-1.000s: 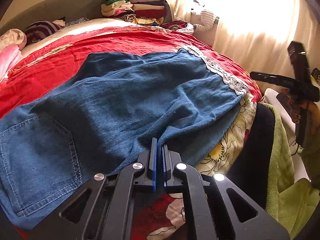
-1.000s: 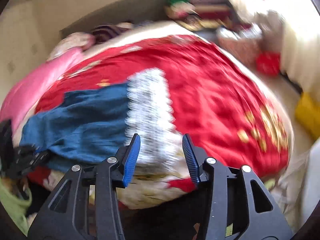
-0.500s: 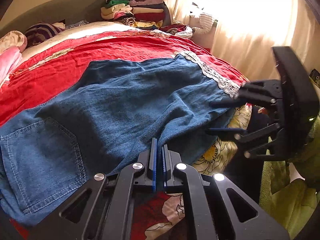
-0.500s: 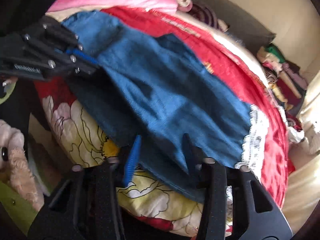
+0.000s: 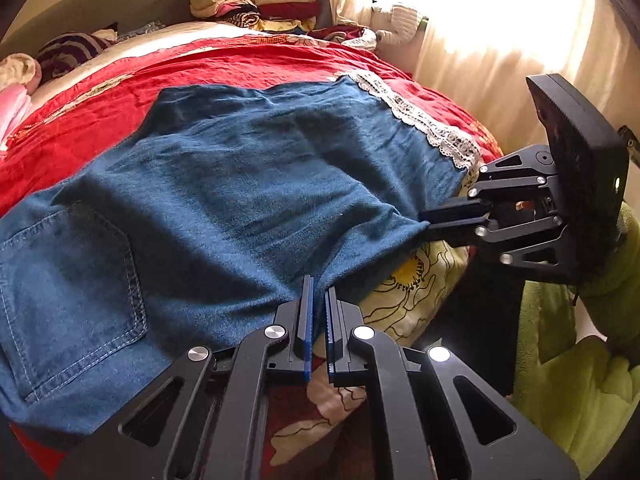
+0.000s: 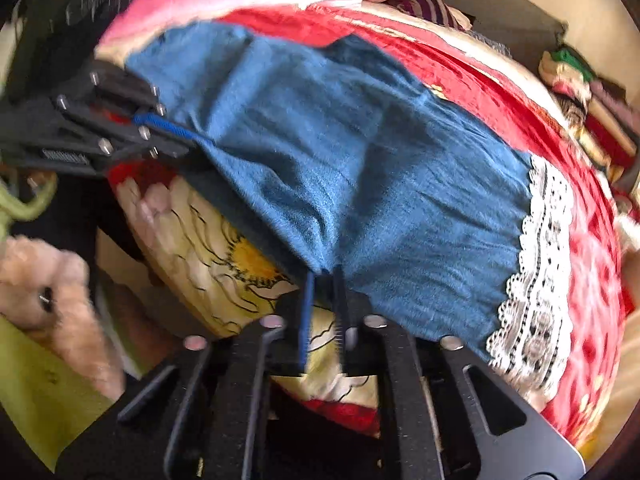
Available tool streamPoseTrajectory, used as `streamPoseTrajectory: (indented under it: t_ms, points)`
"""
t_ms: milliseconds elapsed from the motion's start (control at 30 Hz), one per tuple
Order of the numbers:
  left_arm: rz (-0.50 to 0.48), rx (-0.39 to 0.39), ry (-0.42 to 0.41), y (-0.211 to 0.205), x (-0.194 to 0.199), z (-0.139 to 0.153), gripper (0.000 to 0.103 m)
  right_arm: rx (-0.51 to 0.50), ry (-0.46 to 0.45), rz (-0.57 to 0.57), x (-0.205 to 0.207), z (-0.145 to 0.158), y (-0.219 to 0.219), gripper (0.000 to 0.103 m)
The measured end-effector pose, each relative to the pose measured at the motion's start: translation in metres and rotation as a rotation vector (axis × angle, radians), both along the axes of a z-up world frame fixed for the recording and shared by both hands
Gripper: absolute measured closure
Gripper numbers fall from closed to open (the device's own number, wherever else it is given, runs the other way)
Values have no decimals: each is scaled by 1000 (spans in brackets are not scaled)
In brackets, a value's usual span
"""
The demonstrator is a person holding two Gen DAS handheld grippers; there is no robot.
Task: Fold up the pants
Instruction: 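Fold the lace hem over toward the waistband with the right gripper while the left gripper holds the denim, then open both grippers and release the folded pants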
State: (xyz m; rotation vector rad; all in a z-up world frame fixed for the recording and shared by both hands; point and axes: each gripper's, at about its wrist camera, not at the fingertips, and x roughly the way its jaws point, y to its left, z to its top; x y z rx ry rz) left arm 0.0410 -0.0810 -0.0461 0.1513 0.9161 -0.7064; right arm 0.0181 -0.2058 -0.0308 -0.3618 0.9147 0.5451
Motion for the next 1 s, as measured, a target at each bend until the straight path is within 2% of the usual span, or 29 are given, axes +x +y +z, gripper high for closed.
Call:
streamPoseTrajectory:
  t_ms: [67,100,167,300,367,500,567,633,700,767,833,900,933,967,1000]
  points:
    - [12,-15,0,6,-1,5,93,89,-21,-53,-4,15,-19,69]
    - [17,-27,0,9,-3,8,91,114,-39,-82,-4,20,-28,66]
    - [41,-55,-16,21,-8,19,78,190,-83,-197,-5,35,-58,64]
    - [141,-82,-69,57,-13,42,73,230,-103,-354,2,41,-94,62]
    - [229,-91,-89,84,-12,52,57,247,-74,-415,7,34,-102,60]
    - [414,-98,-91,138,-10,58,52,217,-19,-459,25,16,-103,54]
    - [528,-104,-78,168,-9,56,42,191,20,-481,32,2,-105,53]
    - [606,-94,-71,187,-7,51,37,202,20,-480,31,-3,-105,49]
    - [656,-118,-24,202,-1,40,37,209,13,-471,28,-2,-104,46]
    - [664,-145,7,205,5,33,37,218,15,-471,26,-3,-106,46]
    - [677,-126,22,201,13,24,37,223,15,-472,25,-4,-105,46]
    - [678,-78,-1,191,20,20,37,219,15,-469,25,-4,-104,45]
    - [680,-52,-18,187,22,18,44,215,14,-467,26,-4,-104,44]
    - [681,-11,-45,182,23,18,66,212,13,-466,26,-4,-104,44]
    - [681,27,-77,177,22,20,72,210,13,-466,26,-4,-103,44]
